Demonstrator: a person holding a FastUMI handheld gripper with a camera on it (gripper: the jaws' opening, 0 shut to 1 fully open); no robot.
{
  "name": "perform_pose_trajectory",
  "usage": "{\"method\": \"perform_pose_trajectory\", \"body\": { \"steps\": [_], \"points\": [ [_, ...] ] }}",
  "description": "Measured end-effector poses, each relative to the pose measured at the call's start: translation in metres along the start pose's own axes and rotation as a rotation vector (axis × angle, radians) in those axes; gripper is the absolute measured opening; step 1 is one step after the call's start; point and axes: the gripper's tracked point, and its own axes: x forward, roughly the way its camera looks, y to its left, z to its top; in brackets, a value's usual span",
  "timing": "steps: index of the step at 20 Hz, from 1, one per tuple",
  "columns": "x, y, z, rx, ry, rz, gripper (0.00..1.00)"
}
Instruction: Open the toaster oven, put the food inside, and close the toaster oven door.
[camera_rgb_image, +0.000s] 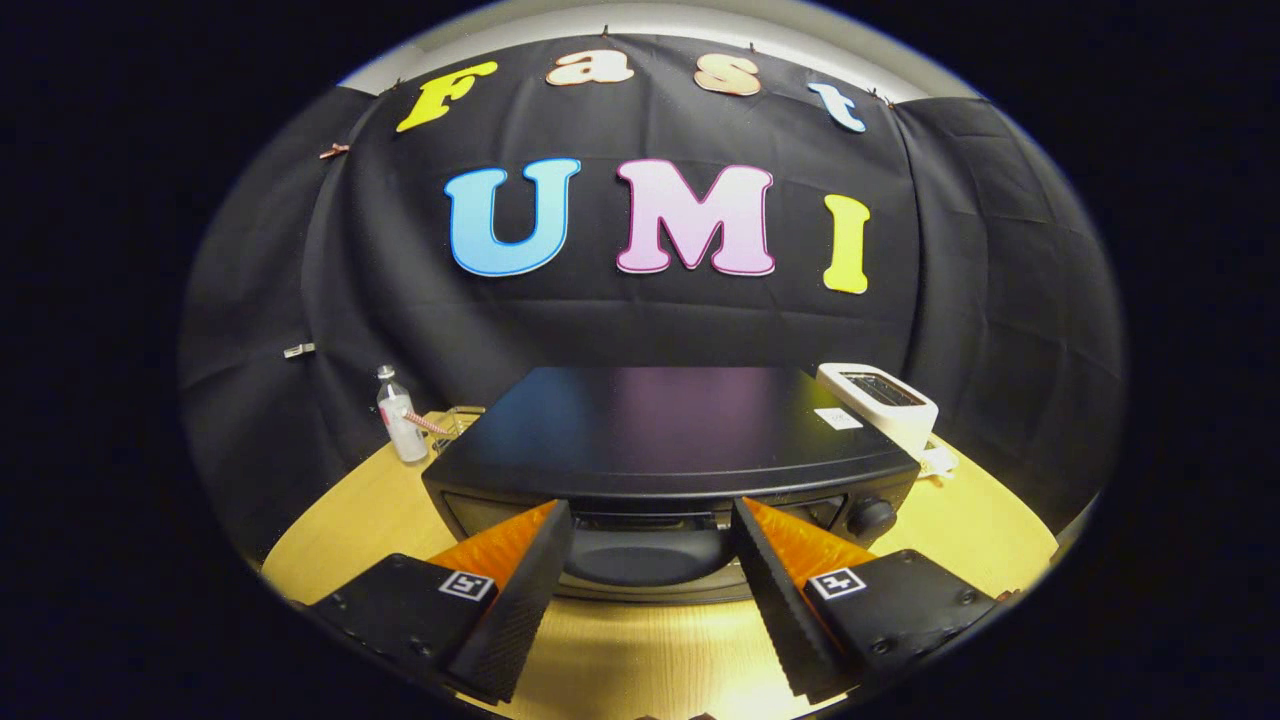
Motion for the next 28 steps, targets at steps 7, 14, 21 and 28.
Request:
{"method": "perform_pose_trajectory", "body": {
  "steps": [7, 14, 21, 28],
  "points": [
    [-0.036, -0.001, -0.028, -0.008, 0.038, 0.011, 0.98],
    [-0.077, -0.002, -0.093, -0.027, 0.15, 0.067, 0.98],
    [-0.091, -0.006, -0.167, -0.016, 0.349, 0.117, 0.96],
    [-0.118, -0.036, -0.13, -0.045, 0.292, 0.13, 0.97]
  ]
}}
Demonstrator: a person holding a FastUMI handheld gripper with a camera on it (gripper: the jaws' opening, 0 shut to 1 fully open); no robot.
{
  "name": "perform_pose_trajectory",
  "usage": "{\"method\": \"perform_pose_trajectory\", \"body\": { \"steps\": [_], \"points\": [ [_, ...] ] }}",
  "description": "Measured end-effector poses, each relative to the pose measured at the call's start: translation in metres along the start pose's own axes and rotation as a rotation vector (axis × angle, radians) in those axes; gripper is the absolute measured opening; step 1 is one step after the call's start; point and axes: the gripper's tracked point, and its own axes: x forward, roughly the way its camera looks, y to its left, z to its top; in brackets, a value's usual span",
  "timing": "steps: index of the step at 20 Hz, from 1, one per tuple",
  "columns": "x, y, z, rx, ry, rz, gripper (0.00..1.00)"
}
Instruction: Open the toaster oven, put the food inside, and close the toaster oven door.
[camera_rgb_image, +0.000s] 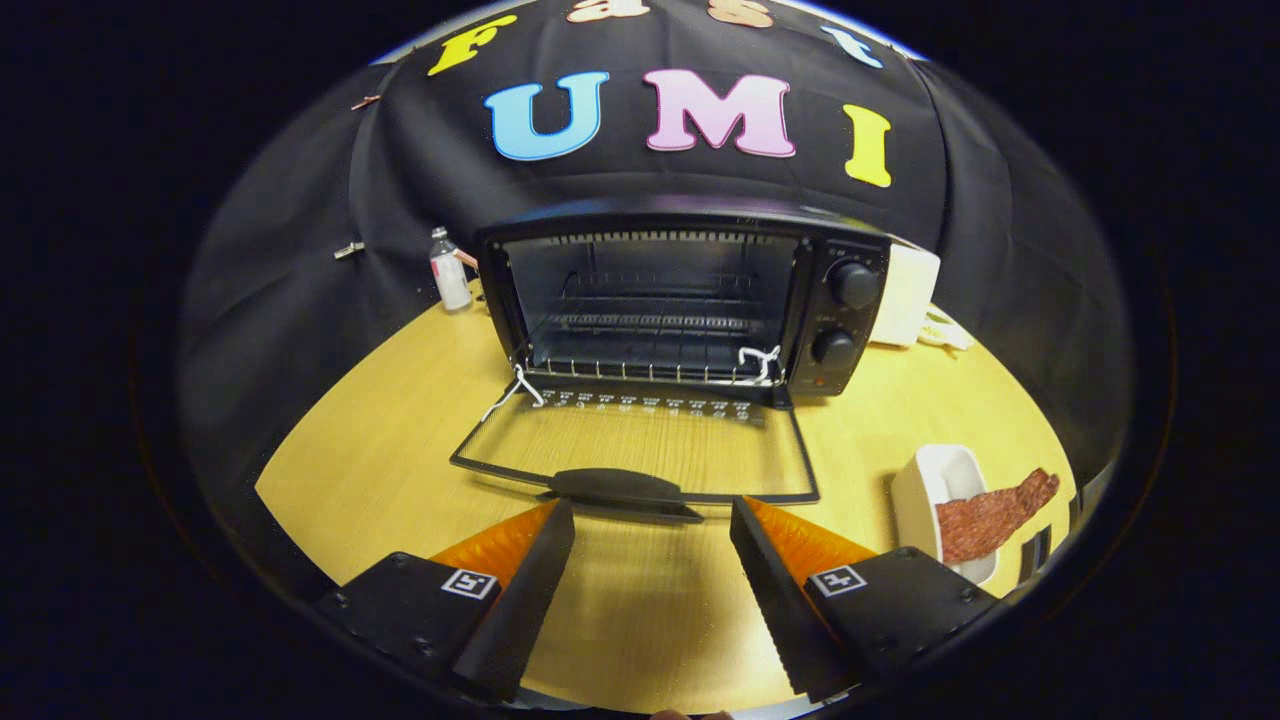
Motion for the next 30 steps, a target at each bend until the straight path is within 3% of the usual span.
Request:
{"method": "perform_pose_trajectory", "body": {
  "steps": [6, 11, 16, 22, 26, 28, 29, 30],
  "points": [
    [-0.064, -0.067, 0.075, -0.039, -0.153, -0.007, 0.97],
    [-0.089, -0.16, 0.101, -0.013, -0.197, -0.105, 0.98],
    [-0.083, -0.236, 0.065, 0.1, -0.098, -0.116, 0.98],
    [-0.051, -0.272, -0.017, 0.289, 0.151, -0.003, 0.98],
    [-0.038, -0.268, -0.052, 0.425, 0.295, 0.109, 0.97],
    [-0.036, -0.261, -0.062, 0.493, 0.357, 0.156, 0.92],
    [-0.035, -0.258, -0.063, 0.513, 0.374, 0.176, 0.79],
    [-0.035, -0.257, -0.064, 0.522, 0.378, 0.195, 0.73]
  ]
}}
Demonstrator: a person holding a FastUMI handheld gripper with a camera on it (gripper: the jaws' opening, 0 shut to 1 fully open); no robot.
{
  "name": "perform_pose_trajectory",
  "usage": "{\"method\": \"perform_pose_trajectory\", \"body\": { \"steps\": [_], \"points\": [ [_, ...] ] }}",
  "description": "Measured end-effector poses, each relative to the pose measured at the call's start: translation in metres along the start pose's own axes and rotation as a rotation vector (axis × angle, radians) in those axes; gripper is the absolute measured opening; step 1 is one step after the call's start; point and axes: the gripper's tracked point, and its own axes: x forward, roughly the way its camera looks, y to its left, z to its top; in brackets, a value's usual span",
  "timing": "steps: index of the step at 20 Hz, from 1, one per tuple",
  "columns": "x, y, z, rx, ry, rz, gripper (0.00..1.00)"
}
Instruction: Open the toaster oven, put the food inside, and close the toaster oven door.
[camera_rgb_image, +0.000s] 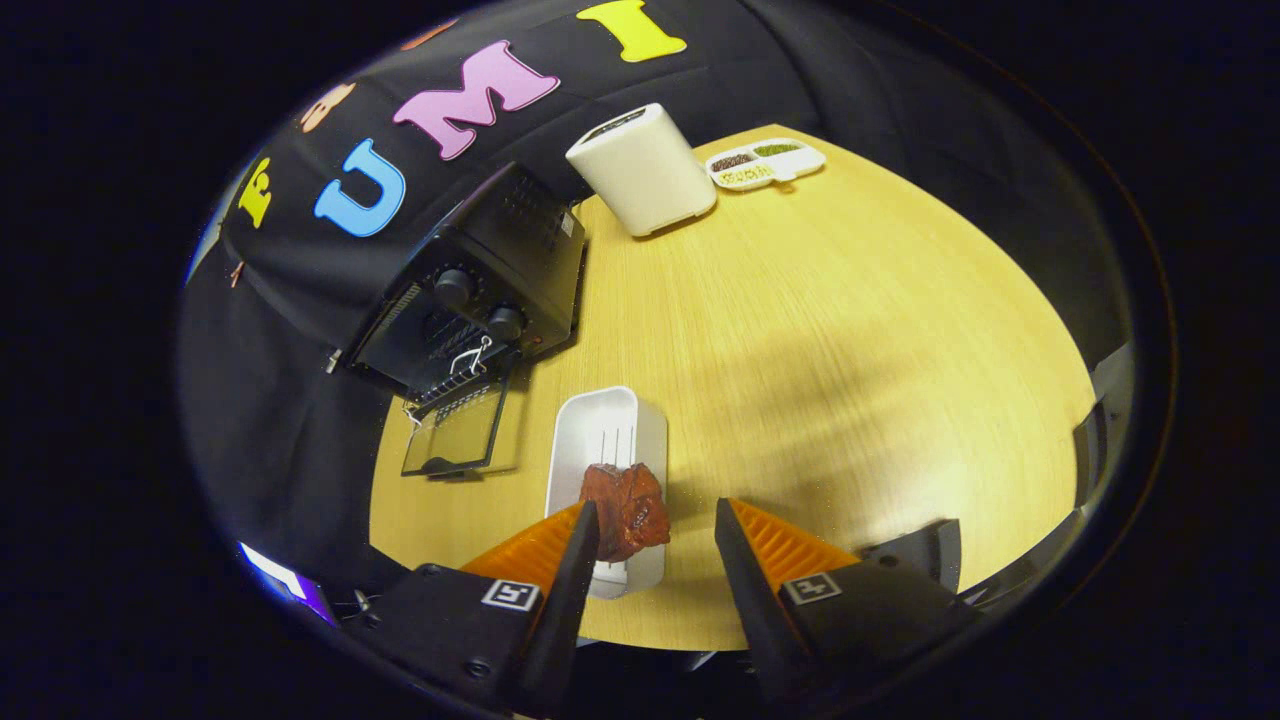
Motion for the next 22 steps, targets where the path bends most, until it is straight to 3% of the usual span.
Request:
{"method": "perform_pose_trajectory", "body": {
  "steps": [5, 10, 13, 19, 22],
  "points": [
    [0.009, 0.011, 0.005, 0.008, 0.006, 0.06, 0.67],
    [0.016, 0.007, 0.005, 0.079, 0.025, 0.074, 0.28],
    [0.009, 0.007, 0.012, 0.098, -0.006, 0.065, 0.16],
    [-0.024, 0.023, 0.041, 0.112, -0.117, 0.004, 0.13],
    [-0.048, 0.058, 0.049, 0.138, -0.201, -0.003, 0.13]
  ]
}}
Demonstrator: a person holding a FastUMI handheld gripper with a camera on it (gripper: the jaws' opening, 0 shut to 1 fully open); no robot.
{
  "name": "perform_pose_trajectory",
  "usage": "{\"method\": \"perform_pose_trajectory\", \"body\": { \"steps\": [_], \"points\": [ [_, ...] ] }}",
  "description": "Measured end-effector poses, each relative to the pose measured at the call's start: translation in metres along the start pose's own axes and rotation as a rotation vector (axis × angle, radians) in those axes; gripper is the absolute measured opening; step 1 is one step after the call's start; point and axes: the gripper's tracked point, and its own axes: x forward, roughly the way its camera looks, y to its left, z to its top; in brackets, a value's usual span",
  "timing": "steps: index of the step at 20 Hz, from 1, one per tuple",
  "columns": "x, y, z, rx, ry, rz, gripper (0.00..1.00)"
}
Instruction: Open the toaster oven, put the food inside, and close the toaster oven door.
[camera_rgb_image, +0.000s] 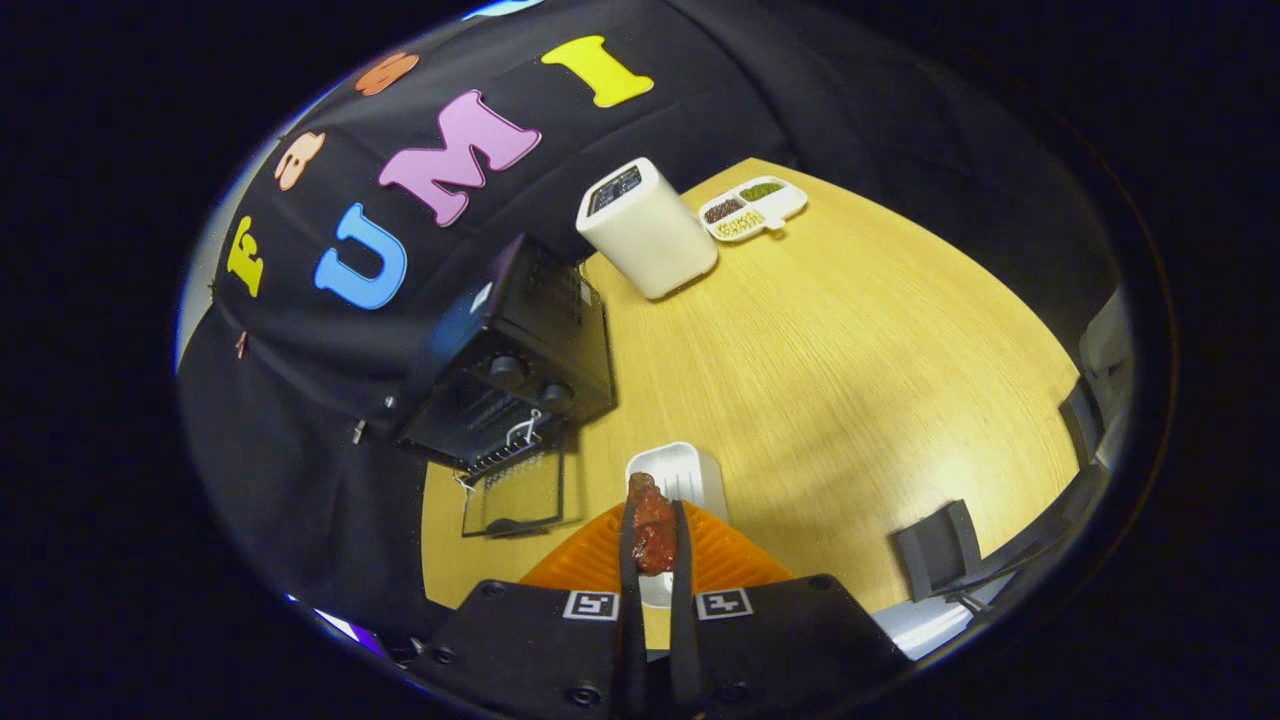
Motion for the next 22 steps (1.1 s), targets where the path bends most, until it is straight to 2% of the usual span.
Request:
{"method": "perform_pose_trajectory", "body": {
  "steps": [5, 9, 14, 16, 22],
  "points": [
    [-0.003, 0.093, -0.031, 0.078, -0.099, 0.068, 0.13],
    [0.036, 0.142, -0.068, 0.075, -0.102, 0.102, 0.13],
    [0.094, 0.204, -0.089, 0.078, -0.102, 0.209, 0.13],
    [0.12, 0.22, -0.089, 0.095, -0.122, 0.243, 0.13],
    [0.181, 0.238, -0.072, 0.133, -0.232, 0.276, 0.13]
  ]
}}
